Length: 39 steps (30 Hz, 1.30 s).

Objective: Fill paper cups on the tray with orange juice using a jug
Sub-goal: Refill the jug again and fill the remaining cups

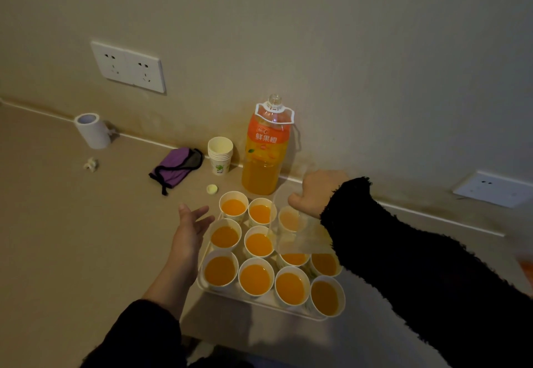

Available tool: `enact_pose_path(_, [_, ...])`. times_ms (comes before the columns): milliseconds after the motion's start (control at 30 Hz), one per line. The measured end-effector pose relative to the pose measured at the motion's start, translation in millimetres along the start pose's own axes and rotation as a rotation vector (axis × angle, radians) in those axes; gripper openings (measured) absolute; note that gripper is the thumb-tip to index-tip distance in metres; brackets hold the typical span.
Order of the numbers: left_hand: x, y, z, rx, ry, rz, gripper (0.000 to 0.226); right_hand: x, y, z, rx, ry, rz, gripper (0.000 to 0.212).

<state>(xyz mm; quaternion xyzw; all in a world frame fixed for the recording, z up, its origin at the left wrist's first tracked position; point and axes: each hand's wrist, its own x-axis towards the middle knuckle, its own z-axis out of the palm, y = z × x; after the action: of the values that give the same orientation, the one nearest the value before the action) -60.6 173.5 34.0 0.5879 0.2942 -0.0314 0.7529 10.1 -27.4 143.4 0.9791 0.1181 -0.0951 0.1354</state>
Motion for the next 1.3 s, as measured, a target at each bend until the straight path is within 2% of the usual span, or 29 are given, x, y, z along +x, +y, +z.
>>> enact_pose_path(733, [2, -17, -20, -0.049, 0.038, -0.020, 0.069, -2, -20, -6, -0.117, 0.015, -0.068, 0.053])
enact_pose_path(1300, [2, -18, -27, -0.061, 0.037, -0.019, 0.070, -4, -18, -11, -0.064, 0.032, -0.049, 0.052])
